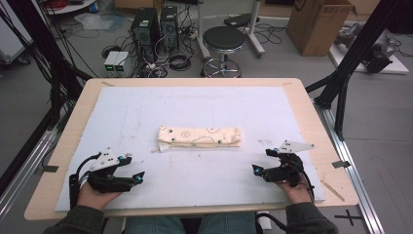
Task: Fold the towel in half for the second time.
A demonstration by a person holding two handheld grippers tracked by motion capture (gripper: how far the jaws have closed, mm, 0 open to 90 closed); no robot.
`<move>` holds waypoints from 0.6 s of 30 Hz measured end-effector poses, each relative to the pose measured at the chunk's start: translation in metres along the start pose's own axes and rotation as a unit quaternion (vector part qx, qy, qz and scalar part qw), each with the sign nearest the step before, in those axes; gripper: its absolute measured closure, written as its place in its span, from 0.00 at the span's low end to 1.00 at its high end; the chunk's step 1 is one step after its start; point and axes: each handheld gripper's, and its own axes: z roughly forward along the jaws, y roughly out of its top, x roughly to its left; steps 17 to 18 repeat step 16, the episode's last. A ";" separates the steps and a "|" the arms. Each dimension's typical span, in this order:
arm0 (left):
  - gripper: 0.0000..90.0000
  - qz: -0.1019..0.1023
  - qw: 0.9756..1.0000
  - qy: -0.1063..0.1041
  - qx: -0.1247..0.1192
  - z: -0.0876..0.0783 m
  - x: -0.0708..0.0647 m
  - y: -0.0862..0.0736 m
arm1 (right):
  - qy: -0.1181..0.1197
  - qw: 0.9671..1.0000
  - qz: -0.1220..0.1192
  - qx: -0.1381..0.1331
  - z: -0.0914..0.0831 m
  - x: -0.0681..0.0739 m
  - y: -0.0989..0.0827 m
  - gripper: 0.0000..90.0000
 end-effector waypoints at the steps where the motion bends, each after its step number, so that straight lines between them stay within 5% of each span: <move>1: 0.30 0.001 1.000 -0.001 0.000 0.000 -0.001 0.000 | -0.001 1.000 0.000 -0.001 0.000 0.000 -0.001 0.14; 18: 0.30 -0.003 1.000 0.004 -0.010 0.000 -0.001 -0.002 | 0.004 1.000 -0.006 0.010 0.002 0.004 -0.006 0.14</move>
